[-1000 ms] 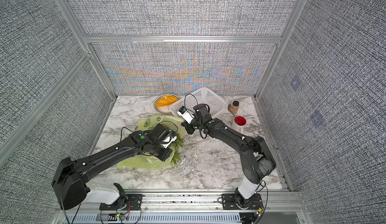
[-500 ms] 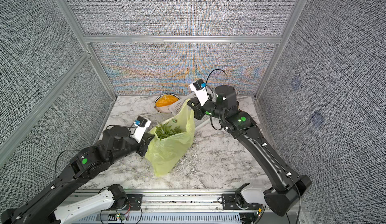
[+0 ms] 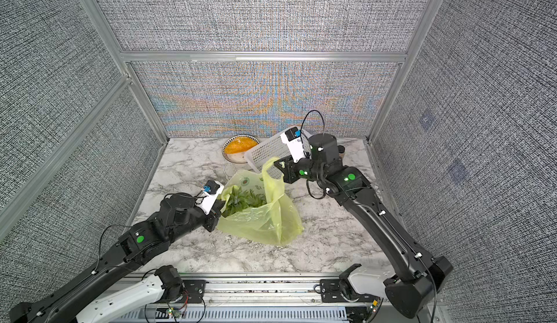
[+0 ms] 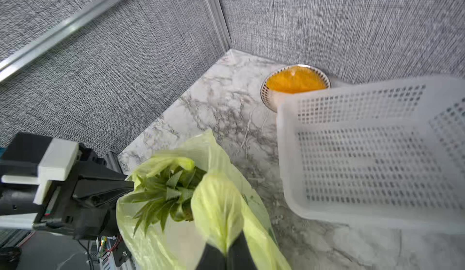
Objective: Place the pineapple into a plastic bag & tie a knot
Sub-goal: Adjust the plastic bag at the center of the board.
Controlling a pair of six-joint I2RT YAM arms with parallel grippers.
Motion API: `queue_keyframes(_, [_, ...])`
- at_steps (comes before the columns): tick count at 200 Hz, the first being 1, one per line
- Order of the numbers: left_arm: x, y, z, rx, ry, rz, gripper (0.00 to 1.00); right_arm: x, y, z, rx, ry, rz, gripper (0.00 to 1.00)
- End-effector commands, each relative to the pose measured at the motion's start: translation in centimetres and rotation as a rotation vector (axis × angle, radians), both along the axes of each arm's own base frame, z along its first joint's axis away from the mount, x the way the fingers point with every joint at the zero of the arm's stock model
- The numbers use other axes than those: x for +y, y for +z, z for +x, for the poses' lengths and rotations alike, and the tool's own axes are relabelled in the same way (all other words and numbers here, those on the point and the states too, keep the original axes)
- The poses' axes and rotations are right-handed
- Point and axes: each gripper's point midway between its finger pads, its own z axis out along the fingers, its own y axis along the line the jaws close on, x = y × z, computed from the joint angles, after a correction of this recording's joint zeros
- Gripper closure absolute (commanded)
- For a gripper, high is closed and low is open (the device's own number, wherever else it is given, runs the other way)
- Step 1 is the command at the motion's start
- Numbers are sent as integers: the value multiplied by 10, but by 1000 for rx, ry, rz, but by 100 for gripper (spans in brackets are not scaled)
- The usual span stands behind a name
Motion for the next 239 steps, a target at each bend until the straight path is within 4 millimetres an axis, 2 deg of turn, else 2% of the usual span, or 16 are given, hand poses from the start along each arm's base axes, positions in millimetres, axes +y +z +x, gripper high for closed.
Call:
queue_keyframes(1, [-14, 24, 0, -35, -25, -148, 95, 4, 3, 8, -12, -20, 51, 100])
queue_keyframes(24, [-9, 19, -6, -4, -17, -152, 72, 2, 1, 12, -2, -23, 56, 100])
queue_keyframes(44, [-3, 10, -7, 32, 9, -129, 58, -2, 8, 14, -9, -26, 69, 100])
queue_keyframes(79, [7, -11, -4, 150, 110, -85, 46, -5, 15, 16, -8, -29, 82, 100])
queue_keyframes(111, [22, -14, 0, 283, 271, -47, 40, -1, 13, 13, 13, -8, 88, 100])
queue_keyframes(124, [21, -14, 3, 314, 305, -25, 40, -1, 10, 12, 20, -3, 84, 100])
queue_keyframes(151, [12, -12, 14, 342, 319, 34, 44, -1, 5, 10, 27, 6, 74, 100])
queue_keyframes(180, [17, -20, 19, 389, 348, 180, 59, -1, 5, 10, 24, 10, 74, 100])
queue_keyframes(195, [21, -18, 22, 385, 365, 228, 69, -1, 4, 10, 22, 11, 73, 100])
queue_keyframes(208, [22, -6, 28, 342, 379, 214, 83, 0, 1, 9, 26, 13, 72, 100])
queue_keyframes(221, [19, 10, 34, 294, 384, 167, 88, -2, -1, 9, 24, 9, 66, 100])
queue_keyframes(239, [8, 42, 43, 194, 348, 43, 100, -4, 5, 10, 0, -5, 71, 100])
